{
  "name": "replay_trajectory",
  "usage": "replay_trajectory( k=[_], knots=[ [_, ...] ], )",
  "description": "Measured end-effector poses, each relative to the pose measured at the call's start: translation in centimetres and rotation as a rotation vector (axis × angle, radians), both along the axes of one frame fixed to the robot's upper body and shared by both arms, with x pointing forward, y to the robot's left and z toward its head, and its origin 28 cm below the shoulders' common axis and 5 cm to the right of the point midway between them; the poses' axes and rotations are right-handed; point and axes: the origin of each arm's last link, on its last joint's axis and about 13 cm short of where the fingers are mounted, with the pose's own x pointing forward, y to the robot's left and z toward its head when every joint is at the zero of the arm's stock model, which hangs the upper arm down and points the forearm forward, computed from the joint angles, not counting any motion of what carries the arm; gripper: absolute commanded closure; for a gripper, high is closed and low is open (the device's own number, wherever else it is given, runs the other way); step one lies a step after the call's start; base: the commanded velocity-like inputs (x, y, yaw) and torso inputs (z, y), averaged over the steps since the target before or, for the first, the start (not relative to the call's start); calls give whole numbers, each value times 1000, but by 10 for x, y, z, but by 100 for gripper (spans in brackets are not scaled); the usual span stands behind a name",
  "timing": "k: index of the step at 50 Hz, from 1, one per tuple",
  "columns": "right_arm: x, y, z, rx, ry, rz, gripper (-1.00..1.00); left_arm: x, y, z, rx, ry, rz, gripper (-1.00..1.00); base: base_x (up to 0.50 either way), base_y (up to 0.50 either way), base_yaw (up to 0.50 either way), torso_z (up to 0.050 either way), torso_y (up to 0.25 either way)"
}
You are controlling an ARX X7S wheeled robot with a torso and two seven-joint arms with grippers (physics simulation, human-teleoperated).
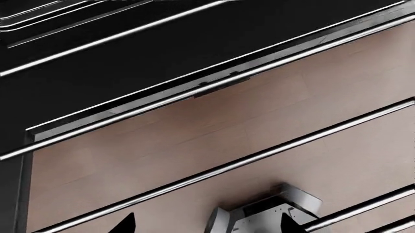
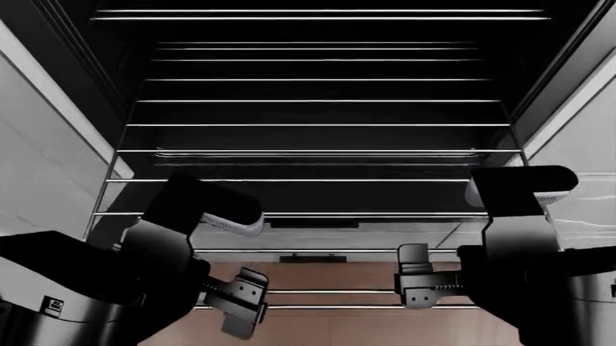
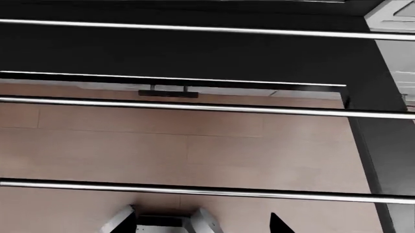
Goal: Fully slide the bottom oven rack out.
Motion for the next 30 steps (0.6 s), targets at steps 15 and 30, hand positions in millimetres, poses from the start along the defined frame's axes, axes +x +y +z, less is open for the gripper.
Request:
replay_trajectory(
  k=[15, 30],
  knots=[
    [-47, -5, -13, -24, 24, 66, -100, -44, 9, -12, 38, 25, -77, -100, -5, 4, 8, 0, -34],
    [-72, -11, -25, -38, -8, 117, -100, -78, 14, -33, -3, -59, -59, -100, -4, 5, 7, 0, -30]
  ],
)
